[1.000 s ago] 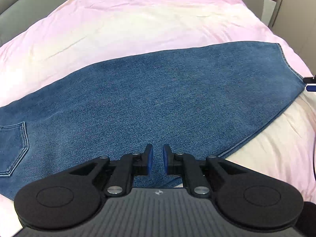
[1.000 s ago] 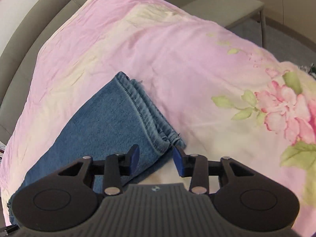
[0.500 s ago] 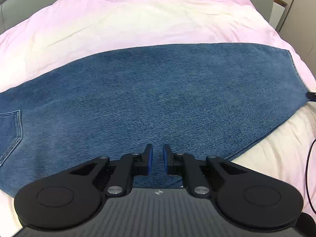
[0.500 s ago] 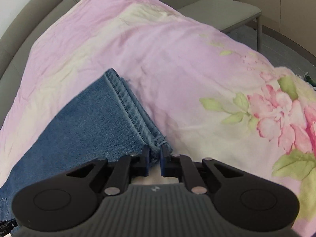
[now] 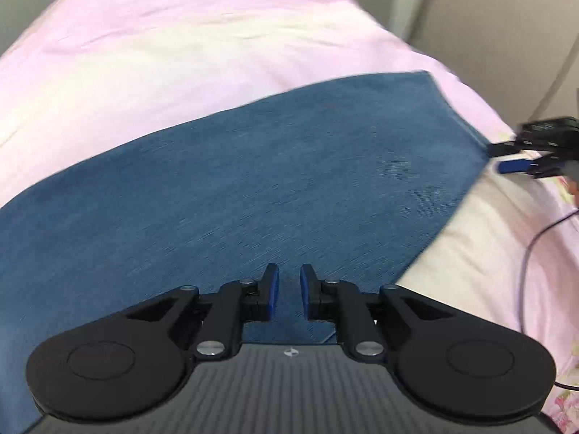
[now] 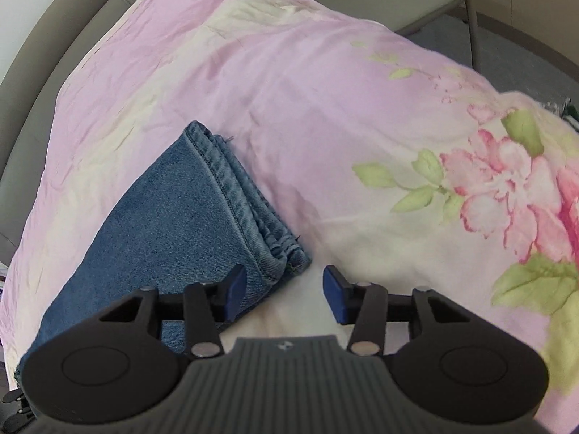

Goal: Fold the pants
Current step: 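Grasp the leg hems with the right tool and lift them toward the waistband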

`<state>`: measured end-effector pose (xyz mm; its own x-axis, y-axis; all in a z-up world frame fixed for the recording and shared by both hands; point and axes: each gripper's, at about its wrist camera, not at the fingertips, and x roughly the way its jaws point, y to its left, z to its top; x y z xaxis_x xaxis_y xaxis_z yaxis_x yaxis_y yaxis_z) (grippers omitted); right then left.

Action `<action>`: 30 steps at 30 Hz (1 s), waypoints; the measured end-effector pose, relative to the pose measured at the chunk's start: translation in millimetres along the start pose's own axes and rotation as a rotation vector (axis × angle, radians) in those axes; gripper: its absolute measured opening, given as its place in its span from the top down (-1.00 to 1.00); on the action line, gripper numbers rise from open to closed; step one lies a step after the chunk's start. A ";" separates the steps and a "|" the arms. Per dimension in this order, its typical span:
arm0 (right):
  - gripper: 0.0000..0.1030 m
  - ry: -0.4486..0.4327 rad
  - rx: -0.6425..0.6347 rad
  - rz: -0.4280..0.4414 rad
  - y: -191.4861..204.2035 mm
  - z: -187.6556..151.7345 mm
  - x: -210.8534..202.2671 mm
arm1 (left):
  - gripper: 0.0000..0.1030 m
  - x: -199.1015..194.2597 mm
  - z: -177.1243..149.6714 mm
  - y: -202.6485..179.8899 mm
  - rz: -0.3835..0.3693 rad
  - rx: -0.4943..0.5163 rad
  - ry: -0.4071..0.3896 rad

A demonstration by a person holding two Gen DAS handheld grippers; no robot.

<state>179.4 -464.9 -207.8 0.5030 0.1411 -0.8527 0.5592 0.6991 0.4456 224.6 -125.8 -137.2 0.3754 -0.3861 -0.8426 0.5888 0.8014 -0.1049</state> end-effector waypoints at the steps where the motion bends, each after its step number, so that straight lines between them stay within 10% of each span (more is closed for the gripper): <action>1: 0.15 0.003 0.028 0.006 -4.0 -0.6 3.6 | 0.69 4.5 4.0 -4.8 -0.012 0.024 0.009; 16: 0.51 -0.044 0.060 0.086 -0.1 5.8 19.3 | 0.80 37.4 17.3 -34.4 -0.074 0.269 0.140; 30: 0.59 -0.194 -0.296 0.195 152.6 6.1 -98.5 | 1.00 28.4 -3.8 -51.8 -0.073 0.205 0.071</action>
<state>219.2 -376.4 -54.2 0.7115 0.1761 -0.6802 0.2410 0.8482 0.4717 202.0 -176.6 -157.7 0.2794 -0.4002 -0.8728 0.7484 0.6602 -0.0631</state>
